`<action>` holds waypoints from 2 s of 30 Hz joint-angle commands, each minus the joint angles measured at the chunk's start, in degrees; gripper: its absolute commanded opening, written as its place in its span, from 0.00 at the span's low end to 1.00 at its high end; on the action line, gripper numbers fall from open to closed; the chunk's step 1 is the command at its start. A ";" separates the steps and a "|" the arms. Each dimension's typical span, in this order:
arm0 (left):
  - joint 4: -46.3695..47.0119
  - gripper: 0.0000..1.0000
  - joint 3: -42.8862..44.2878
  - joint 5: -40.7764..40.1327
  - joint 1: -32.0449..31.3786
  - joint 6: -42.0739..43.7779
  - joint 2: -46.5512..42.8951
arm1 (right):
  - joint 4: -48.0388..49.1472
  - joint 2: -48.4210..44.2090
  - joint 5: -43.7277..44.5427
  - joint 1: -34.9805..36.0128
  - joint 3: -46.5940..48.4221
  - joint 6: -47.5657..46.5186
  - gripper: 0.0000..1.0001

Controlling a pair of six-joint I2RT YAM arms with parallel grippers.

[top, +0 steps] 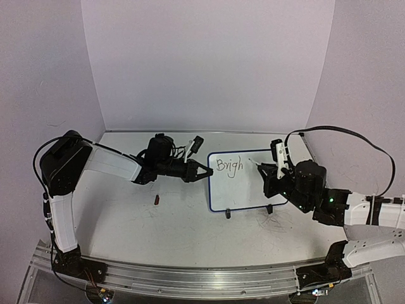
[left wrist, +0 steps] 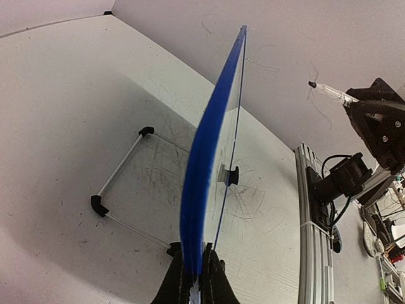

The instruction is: Write a sentence on the whiteboard

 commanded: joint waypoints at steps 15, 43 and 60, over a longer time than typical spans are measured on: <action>-8.37 0.00 1.57 -6.46 0.04 0.81 1.37 | -1.81 -0.34 1.93 -1.17 1.20 3.76 0.00; -10.56 0.00 2.58 -8.41 -0.89 2.28 1.17 | -3.44 7.39 1.68 -3.64 5.96 4.88 0.00; -11.46 0.00 3.24 -8.32 -1.44 2.85 1.48 | 0.43 11.47 1.51 -4.32 8.43 4.71 0.00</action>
